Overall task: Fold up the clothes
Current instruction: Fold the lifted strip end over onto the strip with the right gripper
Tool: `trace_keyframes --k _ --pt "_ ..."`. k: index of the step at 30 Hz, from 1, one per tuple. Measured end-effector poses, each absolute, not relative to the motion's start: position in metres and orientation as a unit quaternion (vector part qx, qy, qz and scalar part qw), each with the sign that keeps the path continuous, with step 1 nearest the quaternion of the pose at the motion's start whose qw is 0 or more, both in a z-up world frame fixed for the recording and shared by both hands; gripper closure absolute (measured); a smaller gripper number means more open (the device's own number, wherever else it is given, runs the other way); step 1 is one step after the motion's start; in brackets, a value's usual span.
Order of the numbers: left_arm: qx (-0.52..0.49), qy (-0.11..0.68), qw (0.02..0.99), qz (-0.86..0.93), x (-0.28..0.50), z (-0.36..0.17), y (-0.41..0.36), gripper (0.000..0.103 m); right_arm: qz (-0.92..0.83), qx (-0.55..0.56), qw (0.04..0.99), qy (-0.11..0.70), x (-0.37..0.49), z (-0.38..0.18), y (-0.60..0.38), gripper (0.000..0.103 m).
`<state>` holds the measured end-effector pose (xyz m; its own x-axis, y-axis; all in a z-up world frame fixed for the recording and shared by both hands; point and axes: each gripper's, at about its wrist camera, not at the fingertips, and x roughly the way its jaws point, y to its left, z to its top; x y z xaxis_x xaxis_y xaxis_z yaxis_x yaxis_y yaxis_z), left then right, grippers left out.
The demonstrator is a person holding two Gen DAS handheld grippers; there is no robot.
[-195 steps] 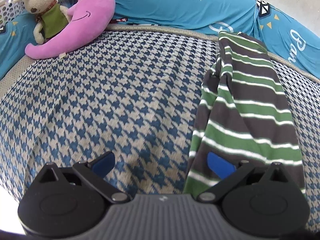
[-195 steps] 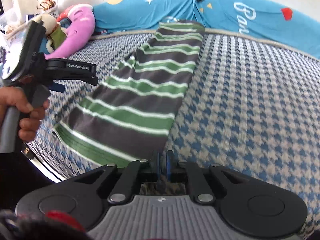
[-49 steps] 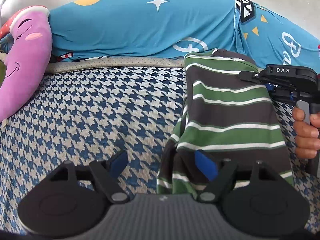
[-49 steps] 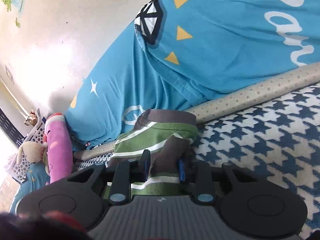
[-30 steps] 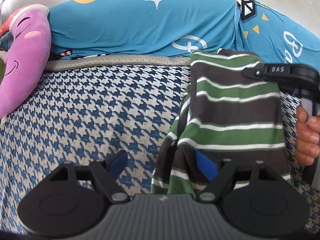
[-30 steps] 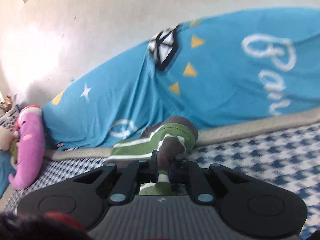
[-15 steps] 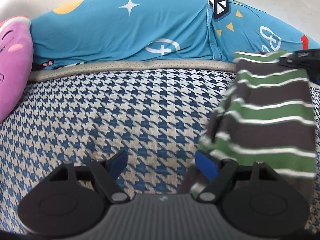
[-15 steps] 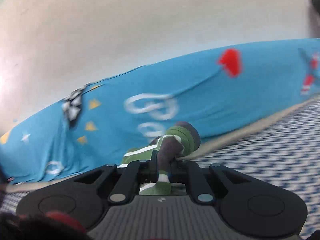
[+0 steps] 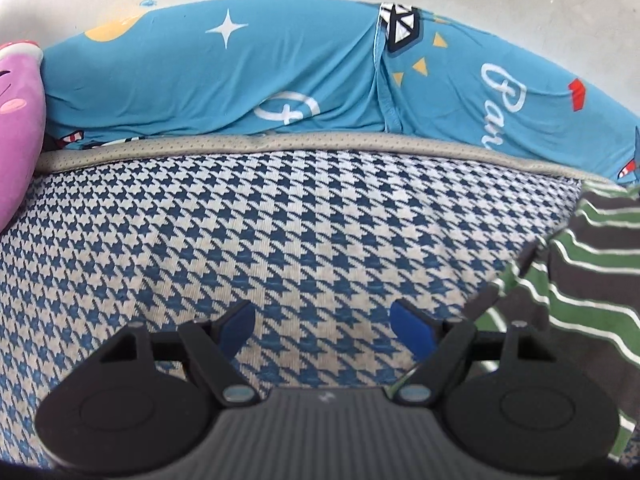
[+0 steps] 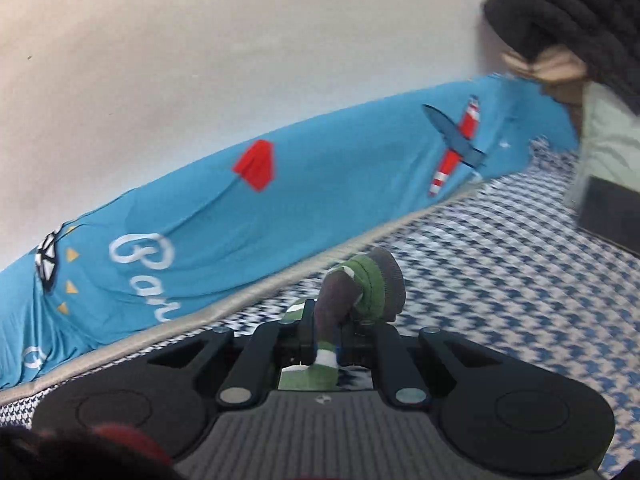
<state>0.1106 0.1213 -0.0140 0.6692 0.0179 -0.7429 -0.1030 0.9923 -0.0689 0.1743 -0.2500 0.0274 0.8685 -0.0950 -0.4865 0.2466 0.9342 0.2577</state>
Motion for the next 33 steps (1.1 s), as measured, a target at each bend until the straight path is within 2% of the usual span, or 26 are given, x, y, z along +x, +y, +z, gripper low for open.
trace_keyframes --k 3,4,5,9,13,24,33 --pt "-0.067 0.406 0.911 0.033 0.103 -0.010 0.123 0.026 -0.108 0.181 0.933 0.291 0.169 0.010 -0.275 0.092" --pt "-0.075 0.408 0.909 0.031 0.100 -0.010 0.123 0.026 -0.114 0.189 0.926 0.307 0.167 0.004 -0.283 0.087" --pt "-0.083 0.410 0.908 0.030 0.096 -0.010 0.123 0.026 -0.121 0.198 0.919 0.320 0.165 0.000 -0.291 0.086" --pt "-0.111 0.418 0.901 0.026 0.081 -0.012 0.122 0.025 -0.140 0.221 0.908 0.328 0.147 0.000 -0.307 0.074" --pt "-0.099 0.420 0.902 0.023 0.071 -0.014 0.116 0.020 -0.129 0.217 0.911 0.325 0.129 0.006 -0.306 0.074" --pt "-0.111 0.439 0.891 0.032 0.050 -0.014 0.120 0.020 -0.050 0.184 0.922 0.336 0.102 0.011 -0.264 0.073" --pt "-0.143 0.454 0.879 0.017 0.033 -0.015 0.125 0.020 0.100 0.123 0.917 0.367 0.061 0.014 -0.180 0.073"
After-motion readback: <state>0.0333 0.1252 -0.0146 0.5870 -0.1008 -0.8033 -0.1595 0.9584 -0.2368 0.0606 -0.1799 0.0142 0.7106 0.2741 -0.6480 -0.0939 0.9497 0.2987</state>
